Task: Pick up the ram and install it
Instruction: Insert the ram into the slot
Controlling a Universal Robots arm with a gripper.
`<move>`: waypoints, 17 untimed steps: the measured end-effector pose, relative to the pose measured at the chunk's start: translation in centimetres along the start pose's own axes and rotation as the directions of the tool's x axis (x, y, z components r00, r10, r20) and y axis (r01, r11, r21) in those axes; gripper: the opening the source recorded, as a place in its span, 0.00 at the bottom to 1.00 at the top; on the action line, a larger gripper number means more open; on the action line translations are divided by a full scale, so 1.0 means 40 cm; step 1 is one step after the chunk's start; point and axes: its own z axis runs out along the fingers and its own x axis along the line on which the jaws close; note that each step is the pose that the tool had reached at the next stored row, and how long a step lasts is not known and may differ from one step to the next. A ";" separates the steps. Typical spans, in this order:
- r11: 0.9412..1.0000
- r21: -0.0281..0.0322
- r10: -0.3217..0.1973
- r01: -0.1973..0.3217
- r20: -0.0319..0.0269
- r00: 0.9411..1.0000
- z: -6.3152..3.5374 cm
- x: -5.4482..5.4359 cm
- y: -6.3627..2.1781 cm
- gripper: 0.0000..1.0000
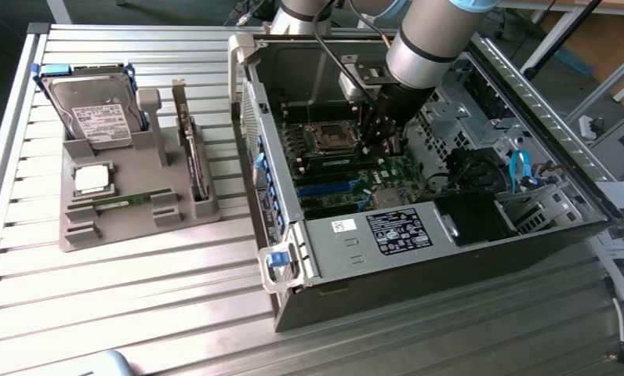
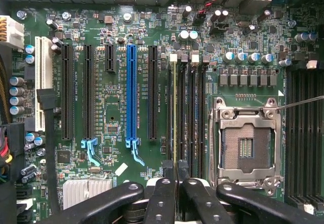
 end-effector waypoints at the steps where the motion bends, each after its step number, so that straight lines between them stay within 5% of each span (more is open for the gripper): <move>1: 1.000 0.001 0.000 0.000 0.000 1.000 0.000 0.000 0.000 0.12; 17: 1.000 0.007 0.000 0.000 0.000 1.000 0.000 0.000 0.000 0.12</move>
